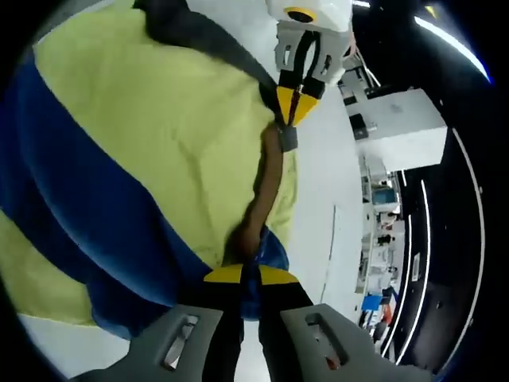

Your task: Fold the garment on the visible template until the final outline fits inside the template.

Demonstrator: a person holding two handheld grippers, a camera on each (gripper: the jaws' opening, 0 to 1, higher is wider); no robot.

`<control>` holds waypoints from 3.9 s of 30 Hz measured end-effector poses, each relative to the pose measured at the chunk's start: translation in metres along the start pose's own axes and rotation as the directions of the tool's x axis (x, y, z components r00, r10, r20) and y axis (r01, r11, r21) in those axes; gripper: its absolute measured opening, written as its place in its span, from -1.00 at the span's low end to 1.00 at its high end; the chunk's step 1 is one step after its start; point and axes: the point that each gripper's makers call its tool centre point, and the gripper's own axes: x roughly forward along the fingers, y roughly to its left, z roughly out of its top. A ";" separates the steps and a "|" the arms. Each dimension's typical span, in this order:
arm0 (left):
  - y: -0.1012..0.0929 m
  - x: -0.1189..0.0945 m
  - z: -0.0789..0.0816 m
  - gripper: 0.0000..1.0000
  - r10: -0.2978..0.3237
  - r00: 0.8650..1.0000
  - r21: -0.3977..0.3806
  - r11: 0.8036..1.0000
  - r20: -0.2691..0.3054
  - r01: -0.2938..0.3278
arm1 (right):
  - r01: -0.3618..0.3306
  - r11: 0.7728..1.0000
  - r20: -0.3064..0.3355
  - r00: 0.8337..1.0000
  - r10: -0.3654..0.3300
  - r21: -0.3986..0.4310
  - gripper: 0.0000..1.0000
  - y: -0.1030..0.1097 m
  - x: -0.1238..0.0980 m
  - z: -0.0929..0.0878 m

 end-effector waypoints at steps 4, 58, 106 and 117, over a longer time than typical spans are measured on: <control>0.009 -0.002 0.000 -1.00 0.027 0.999 -0.094 0.995 0.020 -0.025 | 0.005 0.984 0.040 0.999 -0.012 0.176 -0.96 -0.006 0.000 0.001; 0.059 0.033 -0.035 -1.00 0.043 0.994 -0.514 0.853 -0.105 -0.091 | 0.044 0.401 0.052 0.973 -0.224 0.915 -0.72 -0.085 -0.043 -0.043; -0.027 -0.229 0.168 0.55 0.161 0.959 -0.884 0.446 0.234 0.141 | -0.283 0.268 0.210 0.939 0.271 0.921 -0.62 0.155 -0.165 0.167; -0.025 -0.262 0.167 0.51 0.244 0.936 -0.917 0.368 0.254 0.153 | -0.222 0.299 0.135 0.949 0.286 0.928 -0.73 0.160 -0.148 0.167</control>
